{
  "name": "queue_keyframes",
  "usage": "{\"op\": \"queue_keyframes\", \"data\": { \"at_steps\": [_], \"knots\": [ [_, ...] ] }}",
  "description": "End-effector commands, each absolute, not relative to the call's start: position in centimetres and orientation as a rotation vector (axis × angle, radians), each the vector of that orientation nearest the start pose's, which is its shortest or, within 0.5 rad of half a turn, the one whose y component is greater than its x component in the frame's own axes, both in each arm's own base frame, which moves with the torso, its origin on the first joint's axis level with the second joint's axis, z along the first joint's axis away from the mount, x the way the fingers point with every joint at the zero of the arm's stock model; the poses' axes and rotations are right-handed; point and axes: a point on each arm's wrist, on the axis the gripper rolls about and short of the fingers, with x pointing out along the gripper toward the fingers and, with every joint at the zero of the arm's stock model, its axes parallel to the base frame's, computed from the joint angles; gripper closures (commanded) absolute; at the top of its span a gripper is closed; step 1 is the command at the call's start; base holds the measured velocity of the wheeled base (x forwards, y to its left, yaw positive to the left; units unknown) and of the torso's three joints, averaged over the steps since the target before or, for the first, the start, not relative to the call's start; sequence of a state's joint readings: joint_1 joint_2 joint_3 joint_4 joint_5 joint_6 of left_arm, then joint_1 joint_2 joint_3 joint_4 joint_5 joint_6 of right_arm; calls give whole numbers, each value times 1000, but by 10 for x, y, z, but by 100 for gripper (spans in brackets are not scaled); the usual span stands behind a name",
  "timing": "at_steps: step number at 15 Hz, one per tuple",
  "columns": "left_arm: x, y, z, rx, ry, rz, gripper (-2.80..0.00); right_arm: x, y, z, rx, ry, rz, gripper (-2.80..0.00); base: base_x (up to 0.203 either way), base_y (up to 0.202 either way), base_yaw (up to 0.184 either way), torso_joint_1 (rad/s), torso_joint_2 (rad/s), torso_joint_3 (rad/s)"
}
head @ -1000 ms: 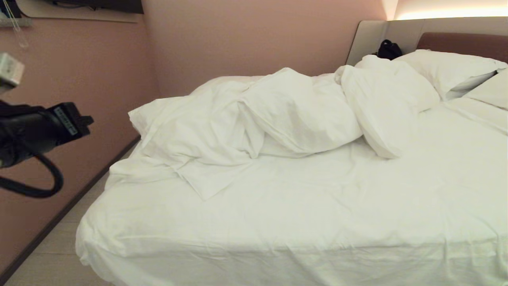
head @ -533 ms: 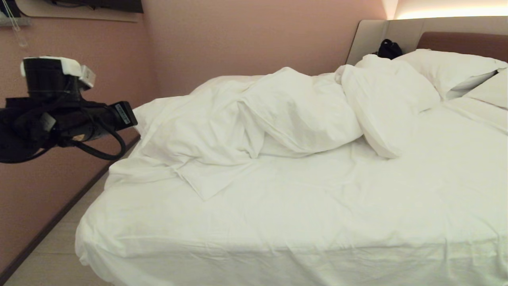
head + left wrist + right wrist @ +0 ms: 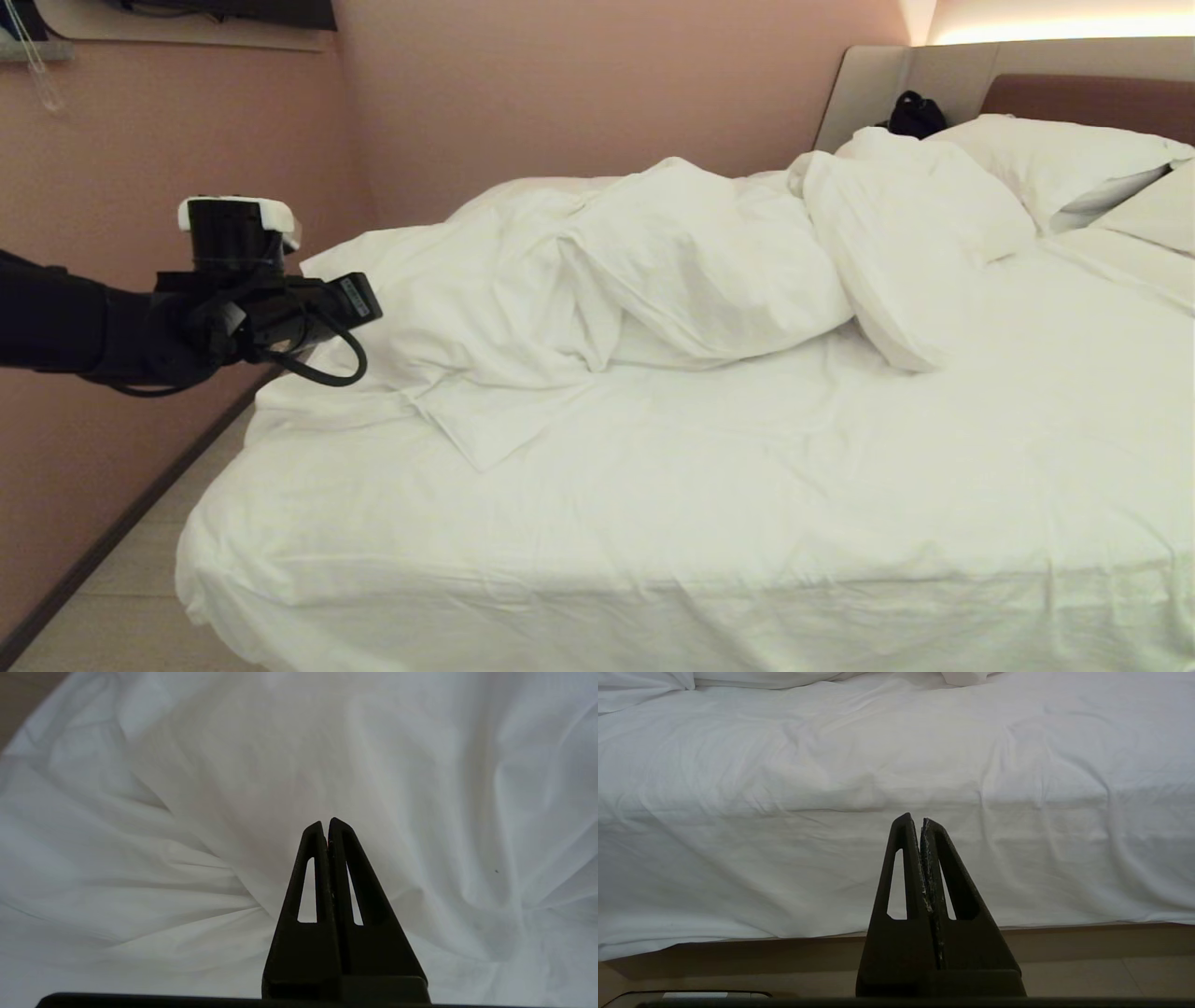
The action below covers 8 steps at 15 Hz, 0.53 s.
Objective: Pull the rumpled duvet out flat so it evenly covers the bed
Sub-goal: Hold the folded corner of the quilt
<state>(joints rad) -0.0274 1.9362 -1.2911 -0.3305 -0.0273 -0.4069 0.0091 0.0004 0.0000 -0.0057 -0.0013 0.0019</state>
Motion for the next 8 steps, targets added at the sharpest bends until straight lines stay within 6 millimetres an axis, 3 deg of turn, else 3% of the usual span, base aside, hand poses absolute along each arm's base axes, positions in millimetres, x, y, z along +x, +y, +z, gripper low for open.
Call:
{"op": "queue_keyframes", "data": {
  "at_steps": [1, 3, 8],
  "knots": [
    [393, -17, 201, -425, 321, -18, 0, -23, 0, 76, 2, -6, 9, 0, 0, 0, 0, 0, 0, 0],
    [395, -30, 197, -462, 330, -79, 0, -23, 0, 76, 2, -6, 8, 0, 0, 0, 0, 0, 0, 0],
    [405, -35, 185, -476, 362, -93, 0, -23, 0, 76, 2, -6, 8, 0, 0, 0, 0, 0, 0, 0]
  ]
}}
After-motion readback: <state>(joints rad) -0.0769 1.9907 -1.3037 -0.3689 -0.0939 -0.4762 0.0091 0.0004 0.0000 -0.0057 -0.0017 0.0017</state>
